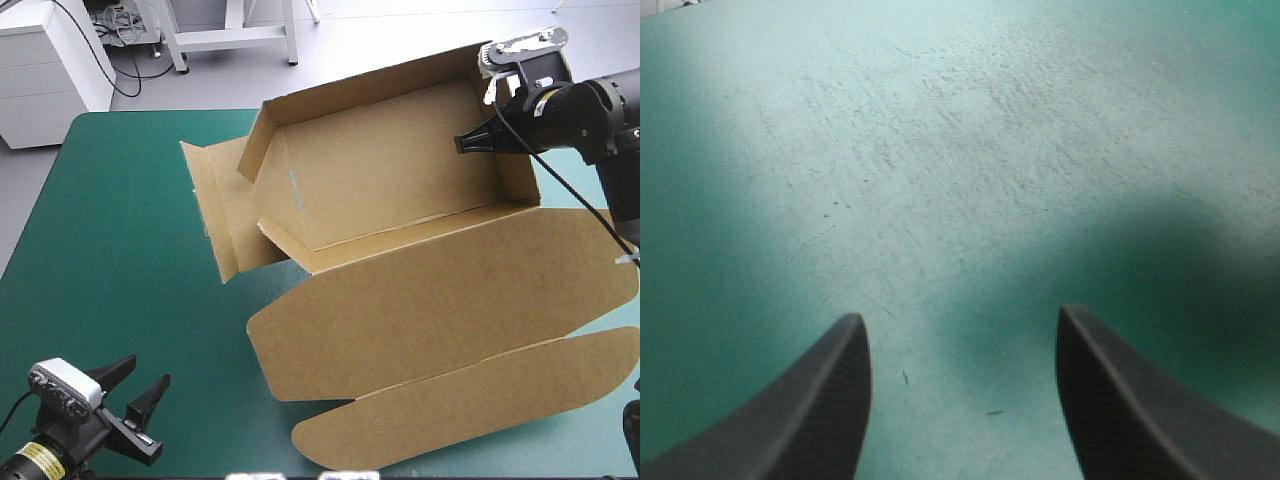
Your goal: Fold the box
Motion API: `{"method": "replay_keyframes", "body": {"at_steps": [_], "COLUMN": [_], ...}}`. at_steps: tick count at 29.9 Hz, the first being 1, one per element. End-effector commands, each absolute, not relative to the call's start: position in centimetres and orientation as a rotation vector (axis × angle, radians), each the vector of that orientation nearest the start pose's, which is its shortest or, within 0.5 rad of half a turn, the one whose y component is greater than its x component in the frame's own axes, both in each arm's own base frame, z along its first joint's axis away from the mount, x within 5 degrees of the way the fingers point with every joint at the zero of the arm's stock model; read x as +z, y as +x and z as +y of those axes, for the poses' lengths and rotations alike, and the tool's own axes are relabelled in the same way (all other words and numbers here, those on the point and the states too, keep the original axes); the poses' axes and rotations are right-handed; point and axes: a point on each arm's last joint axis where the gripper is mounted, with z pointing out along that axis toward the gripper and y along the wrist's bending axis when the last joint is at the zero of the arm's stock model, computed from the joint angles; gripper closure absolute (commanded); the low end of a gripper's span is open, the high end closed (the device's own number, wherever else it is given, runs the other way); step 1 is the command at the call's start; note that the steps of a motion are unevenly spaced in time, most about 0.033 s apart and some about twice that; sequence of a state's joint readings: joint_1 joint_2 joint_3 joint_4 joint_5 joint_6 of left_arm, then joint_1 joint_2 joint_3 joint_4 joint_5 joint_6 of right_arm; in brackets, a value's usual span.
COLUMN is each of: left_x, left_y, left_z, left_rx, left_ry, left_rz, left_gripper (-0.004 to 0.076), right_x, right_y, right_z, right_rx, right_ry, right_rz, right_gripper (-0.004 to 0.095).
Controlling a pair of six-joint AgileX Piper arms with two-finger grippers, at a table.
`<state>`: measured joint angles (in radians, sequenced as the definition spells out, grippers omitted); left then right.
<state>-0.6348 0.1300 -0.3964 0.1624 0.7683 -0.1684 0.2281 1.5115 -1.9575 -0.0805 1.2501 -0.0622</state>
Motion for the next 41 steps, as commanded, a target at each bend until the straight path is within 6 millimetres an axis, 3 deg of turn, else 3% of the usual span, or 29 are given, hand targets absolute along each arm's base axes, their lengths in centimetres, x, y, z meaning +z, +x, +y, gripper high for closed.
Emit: {"method": "replay_keyframes", "body": {"at_steps": [1,9,24,28,32,35,41], "left_x": [28.3,30.5,33.1,34.5,35.4,35.2,33.4], "left_y": [4.1,6.7,14.5,16.8,19.2,21.0,24.2], "left_z": [-1.3,-1.8,-6.1,-6.0,-4.4,-3.4,-2.6], "left_rx": [-0.321,-0.176,0.070,0.142,0.213,0.177,-0.104], "left_ry": [0.447,0.390,0.411,0.328,0.219,0.179,0.119], "left_rz": [1.860,1.921,2.124,2.151,2.187,2.232,2.277], "left_gripper": [0.0372,0.0389,0.0389,0.0389,0.0388,0.0388,0.0387], "right_x": [51.4,51.4,51.4,51.4,51.4,51.4,51.4], "right_y": [27.0,27.0,27.0,27.0,27.0,27.0,27.0], "right_z": [5.5,5.5,5.7,5.7,5.9,5.9,5.9], "right_rx": [-0.006,-0.008,0.026,0.032,0.043,0.043,0.038], "right_ry": [-0.296,-0.300,-0.305,-0.307,-0.322,-0.322,-0.333], "right_rz": [2.195,2.194,2.195,2.195,2.194,2.194,2.192], "right_gripper": [0.0926,0.0926,0.0926,0.0926,0.0926,0.0926,0.0926]}}
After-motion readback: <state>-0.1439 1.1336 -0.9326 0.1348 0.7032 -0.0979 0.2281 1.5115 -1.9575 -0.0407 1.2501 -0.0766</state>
